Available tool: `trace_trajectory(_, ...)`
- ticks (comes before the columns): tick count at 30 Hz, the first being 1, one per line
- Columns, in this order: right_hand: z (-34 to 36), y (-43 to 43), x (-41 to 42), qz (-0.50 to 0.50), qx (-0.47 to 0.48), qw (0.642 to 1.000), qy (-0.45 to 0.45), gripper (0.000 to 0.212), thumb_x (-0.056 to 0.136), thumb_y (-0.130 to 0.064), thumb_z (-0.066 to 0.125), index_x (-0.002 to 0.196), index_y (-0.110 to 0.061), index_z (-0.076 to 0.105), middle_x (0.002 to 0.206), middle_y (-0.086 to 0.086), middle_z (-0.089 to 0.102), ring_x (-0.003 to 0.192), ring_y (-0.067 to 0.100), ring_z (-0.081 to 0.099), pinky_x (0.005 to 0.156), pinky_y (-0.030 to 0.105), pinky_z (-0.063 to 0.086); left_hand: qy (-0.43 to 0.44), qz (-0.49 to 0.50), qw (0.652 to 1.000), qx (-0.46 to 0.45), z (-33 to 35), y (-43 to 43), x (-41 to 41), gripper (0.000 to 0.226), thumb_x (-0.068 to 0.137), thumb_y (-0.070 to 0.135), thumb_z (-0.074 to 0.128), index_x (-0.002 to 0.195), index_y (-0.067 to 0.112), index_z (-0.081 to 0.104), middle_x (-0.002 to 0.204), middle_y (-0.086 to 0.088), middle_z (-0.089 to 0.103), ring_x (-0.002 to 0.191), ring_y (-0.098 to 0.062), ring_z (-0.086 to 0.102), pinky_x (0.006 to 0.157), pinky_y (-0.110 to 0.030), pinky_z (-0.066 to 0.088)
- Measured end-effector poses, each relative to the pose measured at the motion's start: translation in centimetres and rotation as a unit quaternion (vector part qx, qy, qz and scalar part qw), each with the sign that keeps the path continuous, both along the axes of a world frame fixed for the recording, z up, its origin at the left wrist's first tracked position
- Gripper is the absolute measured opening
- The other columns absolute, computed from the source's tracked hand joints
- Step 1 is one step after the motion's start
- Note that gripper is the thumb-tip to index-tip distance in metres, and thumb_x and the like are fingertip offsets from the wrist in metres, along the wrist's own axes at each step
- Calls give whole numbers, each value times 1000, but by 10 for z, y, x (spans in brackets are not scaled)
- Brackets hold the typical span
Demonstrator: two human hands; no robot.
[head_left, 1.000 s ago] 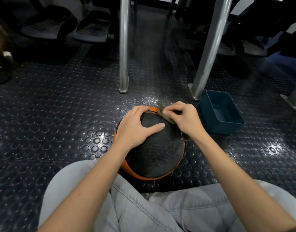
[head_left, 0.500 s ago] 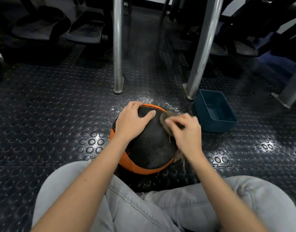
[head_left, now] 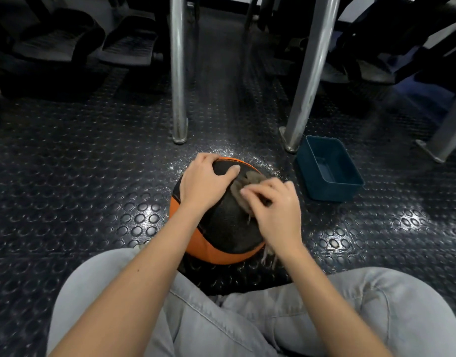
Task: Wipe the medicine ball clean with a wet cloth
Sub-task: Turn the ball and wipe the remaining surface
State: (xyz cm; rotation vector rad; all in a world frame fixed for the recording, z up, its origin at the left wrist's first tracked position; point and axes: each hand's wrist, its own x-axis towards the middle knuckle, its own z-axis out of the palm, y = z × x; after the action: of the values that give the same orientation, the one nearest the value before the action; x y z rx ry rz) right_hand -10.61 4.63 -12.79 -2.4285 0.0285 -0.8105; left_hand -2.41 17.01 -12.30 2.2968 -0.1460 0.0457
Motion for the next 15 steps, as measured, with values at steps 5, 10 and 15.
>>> trace_trajectory(5, 10, -21, 50, -59, 97, 989, 91, 16, 87, -31, 65, 94, -21, 75, 89, -7, 64, 93, 25, 55, 80, 35, 43, 6, 31, 999, 6, 3, -2, -1, 59, 86, 56, 54, 132, 20, 50, 136, 5, 46, 125, -19, 45, 102, -36, 35)
trace_trajectory(10, -9, 14, -15, -20, 15, 1000, -16, 18, 84, -36, 61, 81, -23, 75, 81, -8, 63, 76, 19, 48, 69, 27, 38, 0, 61, 998, 12, 3, -10, 9, 57, 86, 54, 55, 129, 18, 55, 134, -1, 50, 124, -23, 46, 103, -36, 34)
trace_trajectory(15, -1, -1, 3, -23, 49, 999, 4, 15, 82, -34, 67, 82, -23, 76, 78, -7, 62, 79, 20, 49, 72, 30, 39, 14, 36, 999, 22, 2, -11, 15, 61, 87, 55, 53, 133, 15, 51, 137, -3, 46, 126, -25, 44, 104, -37, 33)
